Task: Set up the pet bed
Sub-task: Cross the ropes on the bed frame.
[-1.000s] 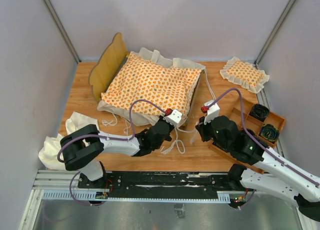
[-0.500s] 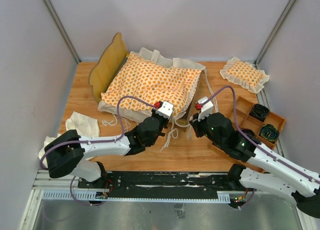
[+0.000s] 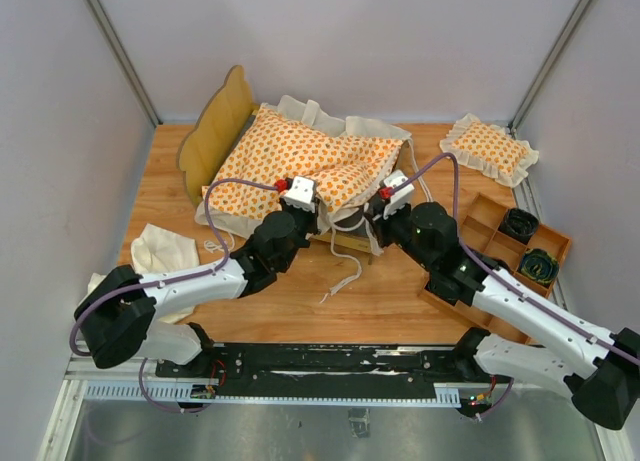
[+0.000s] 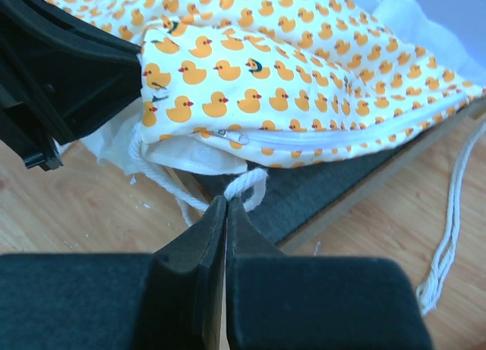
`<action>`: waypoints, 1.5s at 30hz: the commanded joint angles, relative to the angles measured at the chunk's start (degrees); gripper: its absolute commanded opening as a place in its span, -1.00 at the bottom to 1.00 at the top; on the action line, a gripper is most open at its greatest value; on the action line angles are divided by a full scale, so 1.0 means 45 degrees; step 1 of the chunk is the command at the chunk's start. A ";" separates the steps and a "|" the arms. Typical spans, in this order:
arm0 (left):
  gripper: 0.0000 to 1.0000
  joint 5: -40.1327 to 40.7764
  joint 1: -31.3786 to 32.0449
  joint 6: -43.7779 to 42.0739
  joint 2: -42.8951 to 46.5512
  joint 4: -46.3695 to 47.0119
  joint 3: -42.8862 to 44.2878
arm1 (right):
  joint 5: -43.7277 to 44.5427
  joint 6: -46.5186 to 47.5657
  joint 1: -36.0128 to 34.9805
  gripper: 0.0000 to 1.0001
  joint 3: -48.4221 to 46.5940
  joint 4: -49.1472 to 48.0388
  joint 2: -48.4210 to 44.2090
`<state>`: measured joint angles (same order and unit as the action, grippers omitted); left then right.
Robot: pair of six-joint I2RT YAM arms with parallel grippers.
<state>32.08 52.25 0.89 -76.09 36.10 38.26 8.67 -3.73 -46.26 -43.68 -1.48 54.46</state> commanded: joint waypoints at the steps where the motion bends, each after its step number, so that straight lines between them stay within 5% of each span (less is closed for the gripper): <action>1: -0.99 -0.0743 -0.0581 0.0992 0.0414 0.0075 0.0107 | -0.0855 0.0780 0.0354 -0.99 -0.0428 -0.2182 0.0213; 24: -0.99 -0.1038 -0.1315 0.1271 0.0426 -0.0130 0.0382 | -0.0435 0.1257 0.0425 -0.99 0.0428 -0.4933 0.1459; 45: -0.99 -0.1020 -0.1533 0.1297 0.0074 -0.0128 0.0561 | 0.1806 -0.3072 0.0412 -0.99 0.1571 -0.3821 0.0820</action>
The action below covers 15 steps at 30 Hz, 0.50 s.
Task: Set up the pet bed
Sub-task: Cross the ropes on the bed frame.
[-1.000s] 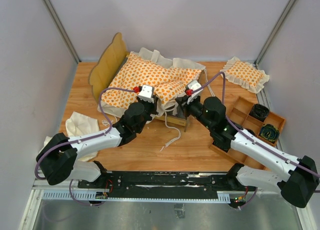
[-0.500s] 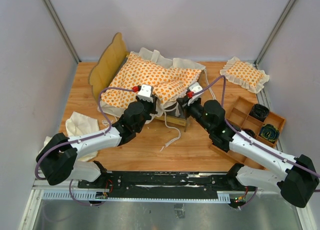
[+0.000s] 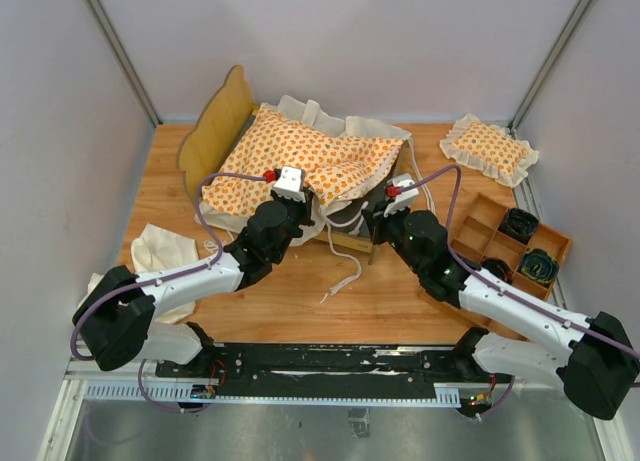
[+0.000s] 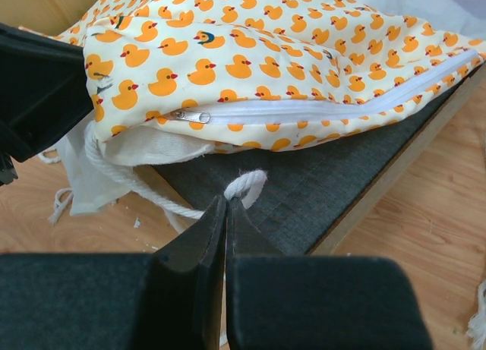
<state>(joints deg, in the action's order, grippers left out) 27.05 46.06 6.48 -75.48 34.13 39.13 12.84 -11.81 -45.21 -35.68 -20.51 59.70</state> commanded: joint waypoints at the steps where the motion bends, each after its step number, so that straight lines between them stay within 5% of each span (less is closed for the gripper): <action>1: -1.00 0.0090 -0.0158 0.0055 -0.0057 0.0324 0.0366 | 0.0970 -0.1441 0.0178 -0.99 -0.0278 0.0524 -0.0402; 15: -0.99 0.0339 -0.0383 0.0529 -0.0042 0.0580 0.0099 | 0.1314 -0.4716 0.0170 -0.99 -0.1511 -0.0057 0.1268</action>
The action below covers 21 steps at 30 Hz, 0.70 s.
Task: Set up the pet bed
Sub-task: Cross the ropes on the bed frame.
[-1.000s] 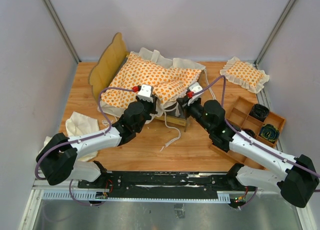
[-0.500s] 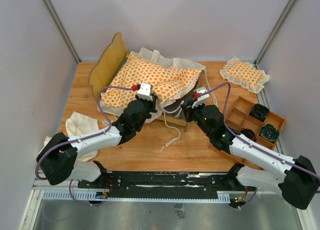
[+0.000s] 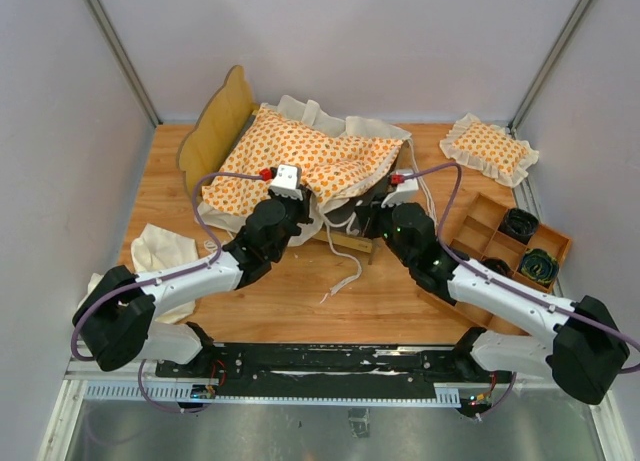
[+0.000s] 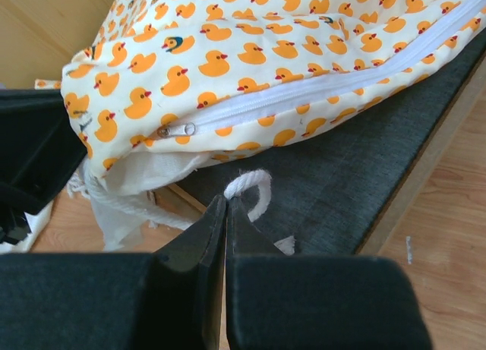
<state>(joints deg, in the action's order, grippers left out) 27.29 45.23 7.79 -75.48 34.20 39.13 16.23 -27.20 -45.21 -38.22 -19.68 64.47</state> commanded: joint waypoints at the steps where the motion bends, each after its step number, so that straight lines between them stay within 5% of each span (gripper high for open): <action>1: -0.99 0.0284 -0.0217 0.0272 -0.0042 0.0575 0.0083 | 0.0660 -0.1565 0.0182 -0.99 -0.1056 -0.0087 0.0250; 13: -0.99 0.0231 -0.0384 0.0588 0.0006 0.0918 -0.0171 | 0.2336 -0.3403 0.0175 -0.99 0.0480 0.0551 0.0150; 21: -0.99 0.0228 -0.0396 0.0640 0.0171 0.0912 -0.0300 | 0.4791 -0.0610 0.0171 -0.99 0.0085 0.1206 0.0757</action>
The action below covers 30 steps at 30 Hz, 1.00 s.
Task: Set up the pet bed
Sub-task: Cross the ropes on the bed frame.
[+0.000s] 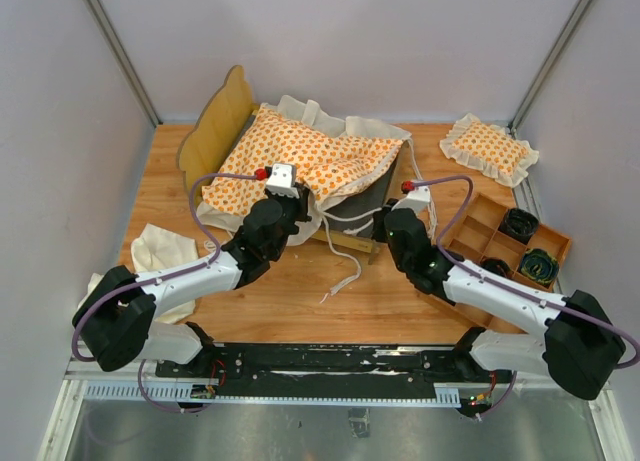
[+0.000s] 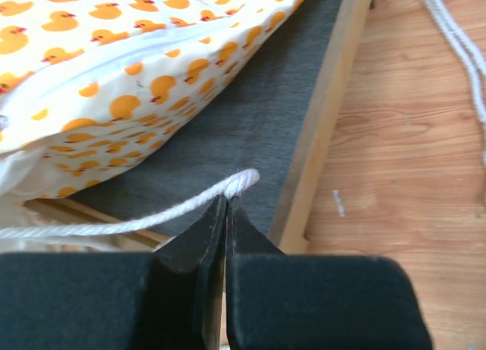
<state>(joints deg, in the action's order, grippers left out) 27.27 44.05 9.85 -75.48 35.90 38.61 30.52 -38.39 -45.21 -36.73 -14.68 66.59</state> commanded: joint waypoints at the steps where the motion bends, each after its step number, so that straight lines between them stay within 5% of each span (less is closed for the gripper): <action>1: -0.99 0.0299 -0.0140 0.0203 0.0172 0.0537 -0.0211 | 0.1567 0.2416 0.0175 -0.99 -0.0391 -0.0069 0.0299; 4: -0.99 0.0519 -0.0175 0.0305 0.0092 0.0570 -0.0261 | 0.0245 0.3608 0.0168 -0.99 -0.1358 0.0182 0.0415; 10: -0.99 0.0624 -0.0382 0.0598 0.0016 0.0596 -0.0157 | -0.3447 0.2077 0.0062 -0.99 -0.2302 0.0011 0.0021; 19: -0.99 0.0651 -0.0587 0.0662 0.0075 0.0577 -0.0058 | -0.2285 0.0204 0.0346 -0.99 -0.2220 -0.0617 0.1007; 23: -1.00 0.0620 -0.0638 0.0748 0.0037 0.0578 -0.0202 | -0.2676 -0.1402 0.0710 -0.99 -0.1103 -0.1159 0.0753; 30: -1.00 0.0565 -0.0783 0.0625 0.0101 0.0558 -0.0099 | -0.4209 -0.2997 0.0697 -0.99 -0.2362 -0.0897 0.1278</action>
<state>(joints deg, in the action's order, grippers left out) 28.58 41.52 12.56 -75.48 36.29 37.91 15.75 -44.95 -42.41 -43.05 -17.82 71.35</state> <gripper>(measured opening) 0.011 0.009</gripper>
